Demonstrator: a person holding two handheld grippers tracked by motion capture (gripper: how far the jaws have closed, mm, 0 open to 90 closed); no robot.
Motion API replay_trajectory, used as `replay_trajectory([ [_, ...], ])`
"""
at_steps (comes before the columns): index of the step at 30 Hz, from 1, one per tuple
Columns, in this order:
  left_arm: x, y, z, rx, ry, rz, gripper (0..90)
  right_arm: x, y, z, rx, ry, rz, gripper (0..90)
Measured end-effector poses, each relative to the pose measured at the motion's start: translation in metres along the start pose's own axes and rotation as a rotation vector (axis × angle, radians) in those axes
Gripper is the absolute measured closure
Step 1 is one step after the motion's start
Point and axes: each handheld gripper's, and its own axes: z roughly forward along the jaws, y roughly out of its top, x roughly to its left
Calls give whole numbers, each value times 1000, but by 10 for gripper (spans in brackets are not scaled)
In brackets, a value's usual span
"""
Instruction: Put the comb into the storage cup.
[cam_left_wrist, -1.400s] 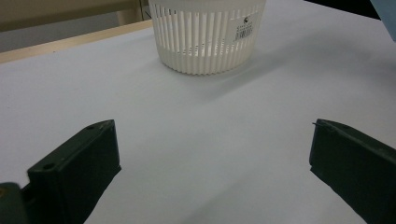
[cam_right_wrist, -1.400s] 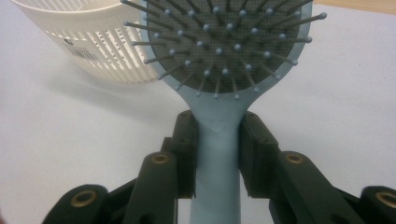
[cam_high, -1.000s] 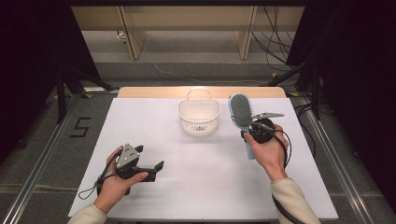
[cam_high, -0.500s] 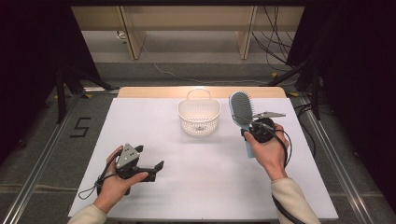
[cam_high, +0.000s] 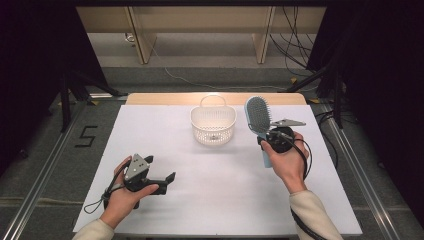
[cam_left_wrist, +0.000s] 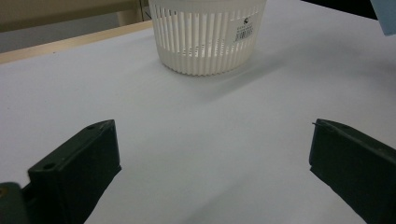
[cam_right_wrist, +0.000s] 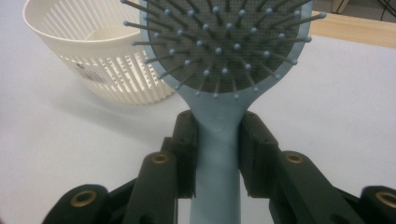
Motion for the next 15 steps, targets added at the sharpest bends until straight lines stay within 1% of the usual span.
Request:
replay_trajectory([
  [3,0,0,0,0,1,-1,12,0,0,0,-6,2,-9,705],
  [9,0,0,0,-1,0,1,13,1,0,1,-22,14,-8,705],
  [12,0,0,0,-2,0,0,12,2,0,1,-33,18,-20,705],
  [15,0,0,0,-1,0,-1,12,2,0,2,-43,27,-17,705],
])
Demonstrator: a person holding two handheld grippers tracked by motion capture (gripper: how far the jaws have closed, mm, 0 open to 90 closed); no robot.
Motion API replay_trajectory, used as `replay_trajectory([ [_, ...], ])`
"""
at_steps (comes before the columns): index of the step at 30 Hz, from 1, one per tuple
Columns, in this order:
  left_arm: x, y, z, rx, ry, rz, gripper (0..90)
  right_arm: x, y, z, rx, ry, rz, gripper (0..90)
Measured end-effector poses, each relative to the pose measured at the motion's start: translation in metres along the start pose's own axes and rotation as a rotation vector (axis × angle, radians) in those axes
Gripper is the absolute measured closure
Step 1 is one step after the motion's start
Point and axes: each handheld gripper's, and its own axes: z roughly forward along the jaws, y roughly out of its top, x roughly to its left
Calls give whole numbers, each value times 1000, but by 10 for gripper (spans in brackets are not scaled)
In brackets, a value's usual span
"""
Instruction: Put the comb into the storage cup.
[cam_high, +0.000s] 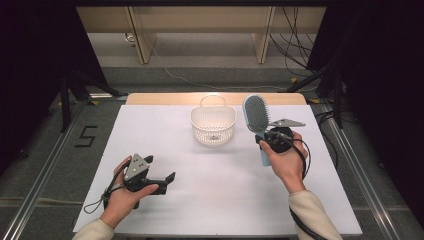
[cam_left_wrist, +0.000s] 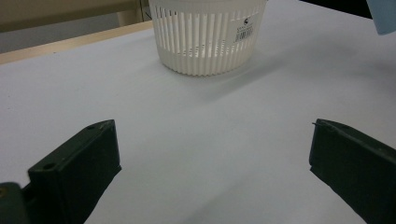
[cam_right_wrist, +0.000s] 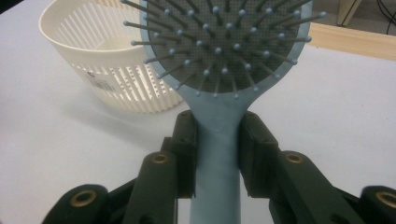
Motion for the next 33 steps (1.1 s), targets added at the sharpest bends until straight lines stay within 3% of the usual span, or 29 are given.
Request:
replay_trajectory([
  [33,0,1,-1,-3,2,1,13,4,1,2,-81,15,-56,705],
])
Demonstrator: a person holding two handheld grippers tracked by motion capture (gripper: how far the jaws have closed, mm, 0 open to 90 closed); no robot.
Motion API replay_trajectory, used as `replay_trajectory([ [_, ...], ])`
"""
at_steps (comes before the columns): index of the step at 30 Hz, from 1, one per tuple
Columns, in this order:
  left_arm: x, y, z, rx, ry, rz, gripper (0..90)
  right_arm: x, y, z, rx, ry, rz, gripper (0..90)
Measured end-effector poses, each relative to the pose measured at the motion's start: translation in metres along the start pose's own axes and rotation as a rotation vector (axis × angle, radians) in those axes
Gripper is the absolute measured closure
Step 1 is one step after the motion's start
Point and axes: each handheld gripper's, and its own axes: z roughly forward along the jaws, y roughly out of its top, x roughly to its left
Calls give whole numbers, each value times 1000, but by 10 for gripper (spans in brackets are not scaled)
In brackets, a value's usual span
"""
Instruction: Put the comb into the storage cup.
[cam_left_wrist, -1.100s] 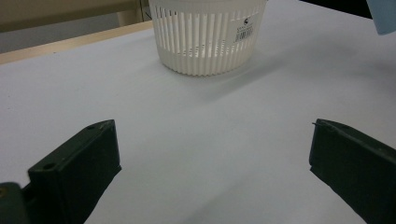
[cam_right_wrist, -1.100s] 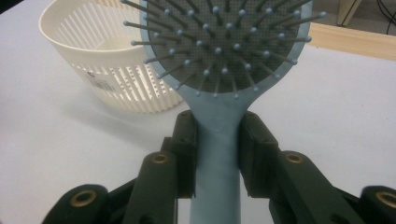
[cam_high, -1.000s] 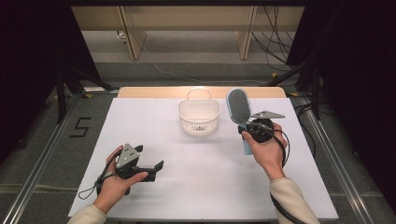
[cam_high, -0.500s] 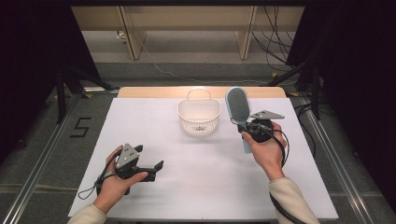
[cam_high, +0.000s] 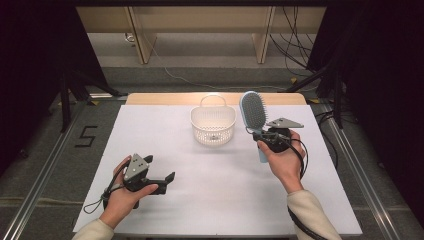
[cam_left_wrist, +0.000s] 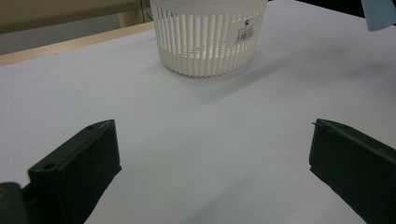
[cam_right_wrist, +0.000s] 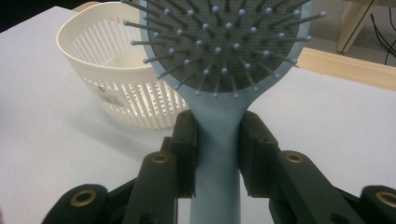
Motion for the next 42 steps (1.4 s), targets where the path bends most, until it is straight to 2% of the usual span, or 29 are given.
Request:
replay_trajectory([
  [28,0,0,0,0,1,1,13,5,5,1,-46,35,-12,705],
  [42,0,0,0,0,1,1,13,8,7,1,-72,38,-23,705],
])
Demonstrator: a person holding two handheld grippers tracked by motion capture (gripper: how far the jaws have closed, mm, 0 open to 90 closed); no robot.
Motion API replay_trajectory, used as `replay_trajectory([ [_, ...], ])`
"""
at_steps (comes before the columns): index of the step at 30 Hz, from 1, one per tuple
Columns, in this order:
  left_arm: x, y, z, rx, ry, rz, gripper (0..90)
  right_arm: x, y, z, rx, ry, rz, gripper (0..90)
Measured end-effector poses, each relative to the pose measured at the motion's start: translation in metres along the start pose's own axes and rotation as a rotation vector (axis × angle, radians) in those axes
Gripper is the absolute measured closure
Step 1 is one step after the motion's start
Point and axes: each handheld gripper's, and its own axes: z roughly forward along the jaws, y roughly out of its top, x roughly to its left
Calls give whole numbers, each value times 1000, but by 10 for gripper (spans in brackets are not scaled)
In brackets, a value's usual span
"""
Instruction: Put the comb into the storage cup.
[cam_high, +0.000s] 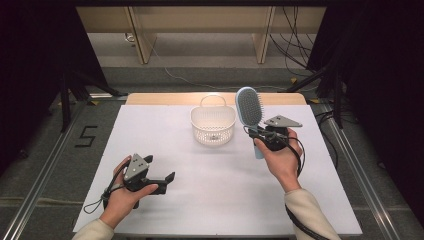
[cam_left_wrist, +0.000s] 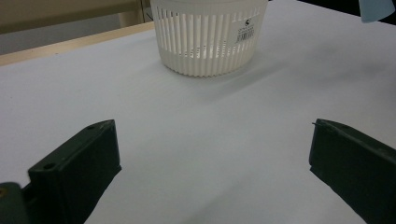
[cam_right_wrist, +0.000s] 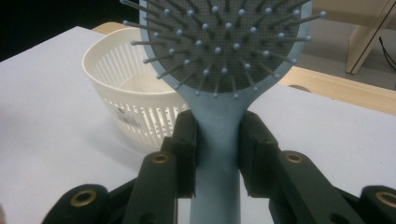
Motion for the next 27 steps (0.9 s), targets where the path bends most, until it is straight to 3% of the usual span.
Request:
replay_trajectory([
  [27,0,0,0,1,1,0,13,2,5,0,-33,4,-9,705],
])
